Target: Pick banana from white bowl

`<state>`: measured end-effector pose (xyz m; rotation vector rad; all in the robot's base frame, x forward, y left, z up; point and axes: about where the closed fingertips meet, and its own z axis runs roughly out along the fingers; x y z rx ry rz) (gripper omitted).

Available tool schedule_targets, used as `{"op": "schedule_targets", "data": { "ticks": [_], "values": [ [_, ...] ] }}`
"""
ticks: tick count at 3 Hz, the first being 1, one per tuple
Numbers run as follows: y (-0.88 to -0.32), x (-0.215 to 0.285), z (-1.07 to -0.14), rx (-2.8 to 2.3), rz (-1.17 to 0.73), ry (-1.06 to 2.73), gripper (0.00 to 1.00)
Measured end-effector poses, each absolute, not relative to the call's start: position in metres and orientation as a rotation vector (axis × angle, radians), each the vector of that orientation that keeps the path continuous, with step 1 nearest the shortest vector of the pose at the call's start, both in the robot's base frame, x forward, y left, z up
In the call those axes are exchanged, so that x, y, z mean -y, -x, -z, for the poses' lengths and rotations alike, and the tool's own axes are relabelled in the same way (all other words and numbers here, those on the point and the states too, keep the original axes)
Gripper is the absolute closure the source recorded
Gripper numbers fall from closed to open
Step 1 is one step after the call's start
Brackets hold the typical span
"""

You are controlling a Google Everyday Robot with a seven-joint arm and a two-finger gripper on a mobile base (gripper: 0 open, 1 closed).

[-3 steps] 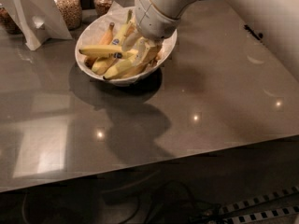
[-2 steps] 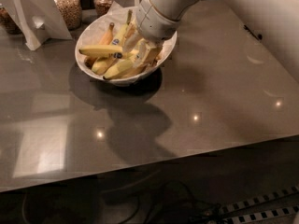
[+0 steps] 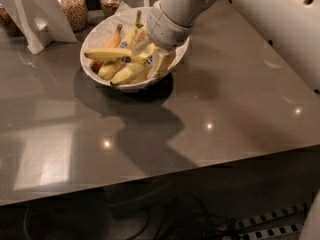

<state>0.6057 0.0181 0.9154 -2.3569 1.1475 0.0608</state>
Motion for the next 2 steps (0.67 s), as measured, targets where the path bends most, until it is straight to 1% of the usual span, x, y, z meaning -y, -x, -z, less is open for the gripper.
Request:
{"op": "schedule_targets", "data": {
  "ticks": [2],
  "values": [
    [-0.624, -0.018, -0.902, -1.149, -0.029, 2.372, 0.46]
  ]
}}
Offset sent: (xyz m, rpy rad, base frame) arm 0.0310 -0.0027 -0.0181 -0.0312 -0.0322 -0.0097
